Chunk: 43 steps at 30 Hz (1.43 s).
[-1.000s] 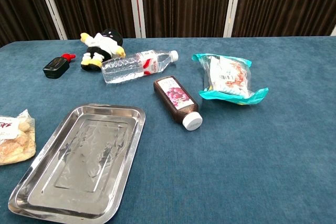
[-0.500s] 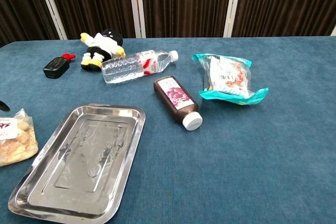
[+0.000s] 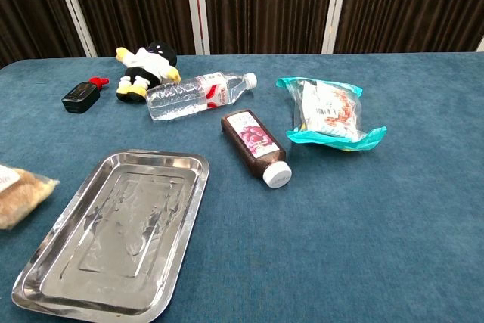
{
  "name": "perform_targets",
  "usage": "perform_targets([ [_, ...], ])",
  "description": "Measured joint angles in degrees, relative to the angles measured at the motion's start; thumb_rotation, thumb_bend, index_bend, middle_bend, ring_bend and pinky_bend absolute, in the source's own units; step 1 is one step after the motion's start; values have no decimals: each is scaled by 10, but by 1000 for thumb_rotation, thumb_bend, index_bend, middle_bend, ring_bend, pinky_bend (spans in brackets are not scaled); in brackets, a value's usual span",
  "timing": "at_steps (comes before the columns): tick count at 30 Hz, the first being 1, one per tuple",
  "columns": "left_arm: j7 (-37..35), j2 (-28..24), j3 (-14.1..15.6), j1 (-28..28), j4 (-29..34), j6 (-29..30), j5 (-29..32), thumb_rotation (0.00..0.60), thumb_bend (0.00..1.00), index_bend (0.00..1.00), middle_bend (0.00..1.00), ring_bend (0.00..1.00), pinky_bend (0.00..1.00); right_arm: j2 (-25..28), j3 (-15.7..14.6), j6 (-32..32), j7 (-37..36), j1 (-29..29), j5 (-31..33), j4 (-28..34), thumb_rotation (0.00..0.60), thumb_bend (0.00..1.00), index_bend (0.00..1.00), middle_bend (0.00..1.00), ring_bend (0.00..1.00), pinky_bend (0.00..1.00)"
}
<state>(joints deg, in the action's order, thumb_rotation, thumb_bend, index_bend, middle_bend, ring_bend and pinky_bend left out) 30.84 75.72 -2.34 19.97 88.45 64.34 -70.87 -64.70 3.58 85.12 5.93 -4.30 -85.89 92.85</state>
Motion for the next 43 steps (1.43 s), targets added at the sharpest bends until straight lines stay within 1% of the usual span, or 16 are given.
perform_targets([
  [8,-31,-100,-14,0,132,40,-46,600,333,656,692,635,702,-3,-1,0,7,-1,-3,1,600,302,0,0,0,120],
  [10,-40,-107,-19,5,159,41,-53,600,329,635,675,623,696,-4,0,1,6,-1,-4,0,600,302,0,0,0,120],
  [13,-39,-94,-24,18,175,34,-53,600,315,573,610,565,668,-4,0,0,4,-2,-3,-1,600,302,0,0,0,120],
  [15,-32,-78,-25,23,175,30,-50,600,289,511,518,490,628,-4,1,0,2,-2,-2,-2,600,302,0,0,0,120],
  [16,-26,-64,-25,27,175,26,-46,600,266,464,440,430,591,-3,1,-1,0,-2,-1,-2,600,303,0,0,0,120],
  [18,-15,-42,-25,33,173,20,-40,600,209,315,263,286,468,-3,2,-1,-2,-2,-1,-2,600,302,0,0,0,120],
  [19,-6,-27,-24,37,172,16,-36,600,192,252,206,235,414,-2,2,-1,-4,-2,-1,-3,600,302,0,0,0,120],
  [20,2,-16,-23,40,170,13,-34,600,174,165,130,164,341,-2,2,0,-5,-2,-1,-3,600,302,0,0,0,120],
  [21,9,-7,-21,43,169,11,-31,600,164,105,74,114,297,-1,2,0,-6,-2,-1,-3,600,302,0,0,0,120],
  [23,24,9,-16,48,164,7,-28,600,145,28,11,44,239,0,2,1,-9,-1,-2,-3,600,303,0,0,0,120],
  [26,24,12,-11,49,165,7,-27,600,109,0,0,2,185,1,2,-1,-13,-2,-2,-3,600,302,0,0,0,120],
  [30,0,-4,-8,43,171,17,-32,600,102,0,0,0,179,1,1,-1,-12,-2,-4,-3,600,303,0,0,0,120],
  [33,-23,-25,-6,32,176,35,-42,600,100,0,0,0,167,1,0,0,-9,-2,-5,-3,600,303,0,0,0,120],
  [34,-33,-35,-4,26,177,46,-48,600,98,0,0,0,158,1,0,0,-7,-1,-5,-2,600,303,0,0,0,120],
  [39,-82,-71,7,-13,167,111,-85,600,59,0,0,0,14,-1,0,-1,-2,-2,-4,-1,600,302,0,0,0,120],
  [43,-151,-93,21,-62,122,189,-119,600,35,0,0,0,0,-4,0,-3,7,-3,-3,-1,600,302,0,0,0,120],
])
